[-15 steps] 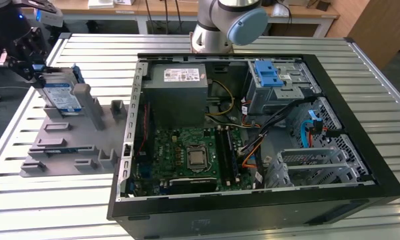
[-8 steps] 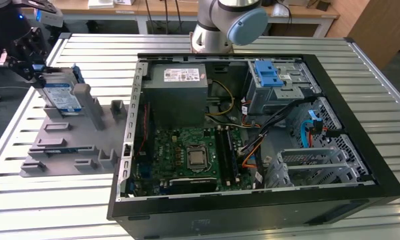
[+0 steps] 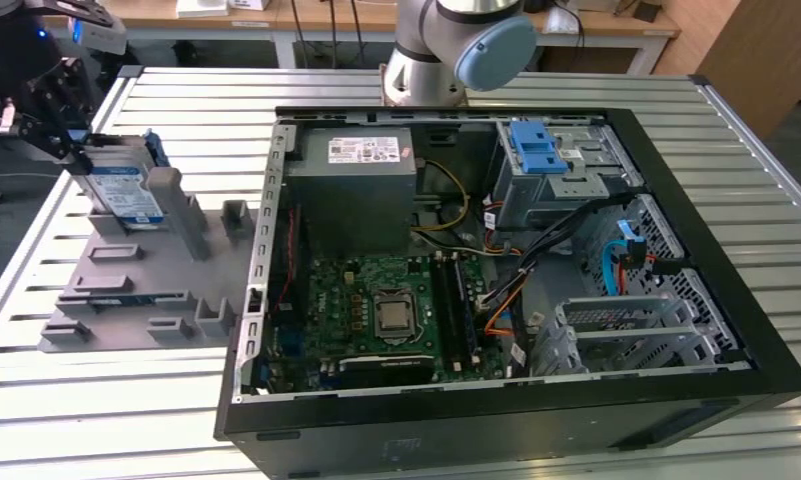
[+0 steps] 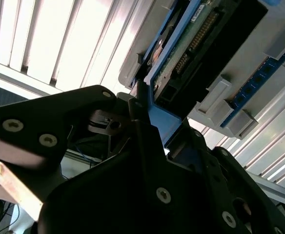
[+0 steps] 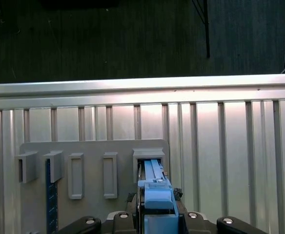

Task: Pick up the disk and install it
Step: 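Pick up the disk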

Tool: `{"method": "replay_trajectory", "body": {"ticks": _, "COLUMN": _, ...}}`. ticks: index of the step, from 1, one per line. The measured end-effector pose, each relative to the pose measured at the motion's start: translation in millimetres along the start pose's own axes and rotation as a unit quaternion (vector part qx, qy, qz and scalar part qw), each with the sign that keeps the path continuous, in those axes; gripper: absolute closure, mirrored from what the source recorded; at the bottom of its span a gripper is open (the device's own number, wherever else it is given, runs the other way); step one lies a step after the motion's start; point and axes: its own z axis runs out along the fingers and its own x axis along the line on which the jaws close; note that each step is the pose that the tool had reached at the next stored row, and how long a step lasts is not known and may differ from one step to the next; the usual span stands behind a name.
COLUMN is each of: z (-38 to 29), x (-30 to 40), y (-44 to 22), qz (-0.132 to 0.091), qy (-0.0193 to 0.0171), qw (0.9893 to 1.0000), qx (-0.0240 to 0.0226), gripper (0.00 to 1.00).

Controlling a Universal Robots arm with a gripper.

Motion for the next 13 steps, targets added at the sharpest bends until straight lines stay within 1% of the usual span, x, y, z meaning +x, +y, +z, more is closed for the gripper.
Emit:
{"method": "replay_trajectory", "body": {"ticks": 9, "z": 0.1, "x": 0.0, "y": 0.0, "qz": 0.0, "qy": 0.0, "qw": 1.0, "qx": 0.0, "gripper": 0.63}}
{"method": "replay_trajectory", "body": {"ticks": 13, "z": 0.1, "x": 0.0, "y": 0.0, "qz": -0.008, "qy": 0.0, "qw": 1.0, "qx": 0.0, "gripper": 0.63}}
